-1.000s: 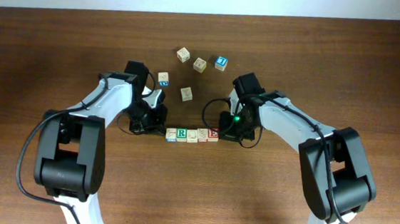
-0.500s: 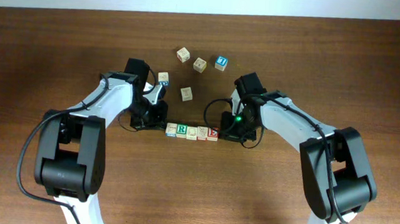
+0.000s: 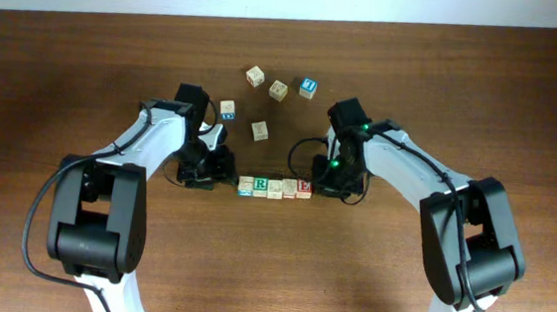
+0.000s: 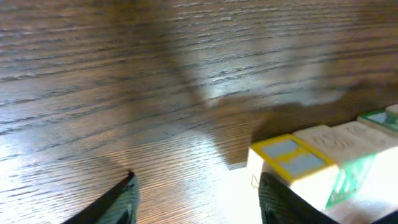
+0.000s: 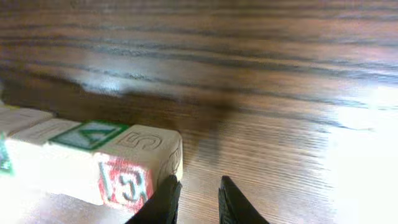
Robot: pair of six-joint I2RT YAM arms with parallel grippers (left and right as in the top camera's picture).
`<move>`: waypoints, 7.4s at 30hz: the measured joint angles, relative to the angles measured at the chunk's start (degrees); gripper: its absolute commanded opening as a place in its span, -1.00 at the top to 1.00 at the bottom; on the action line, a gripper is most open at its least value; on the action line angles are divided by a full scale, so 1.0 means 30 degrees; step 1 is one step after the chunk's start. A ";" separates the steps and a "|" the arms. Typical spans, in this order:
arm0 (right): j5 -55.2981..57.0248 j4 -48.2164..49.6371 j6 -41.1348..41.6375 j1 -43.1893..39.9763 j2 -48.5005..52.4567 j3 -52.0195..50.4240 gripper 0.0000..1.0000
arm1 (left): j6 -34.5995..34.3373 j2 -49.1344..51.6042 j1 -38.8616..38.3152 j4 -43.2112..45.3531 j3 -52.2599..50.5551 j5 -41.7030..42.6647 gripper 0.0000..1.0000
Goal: Rotate 5 blocks
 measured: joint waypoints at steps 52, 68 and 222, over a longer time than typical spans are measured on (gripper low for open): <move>0.6178 0.0437 0.0568 0.5231 0.1953 0.6419 0.37 | -0.1982 0.0299 0.4051 0.0867 0.3650 -0.8488 -0.83; 0.6368 0.0474 0.0831 0.5829 0.3118 0.6426 0.38 | -0.1989 0.0299 0.3993 0.0867 0.3650 -0.8480 -0.83; 0.7963 -0.4772 0.1042 0.3410 0.3286 0.9034 0.18 | -0.1982 0.0299 0.3993 0.0933 0.3701 -0.8480 -0.78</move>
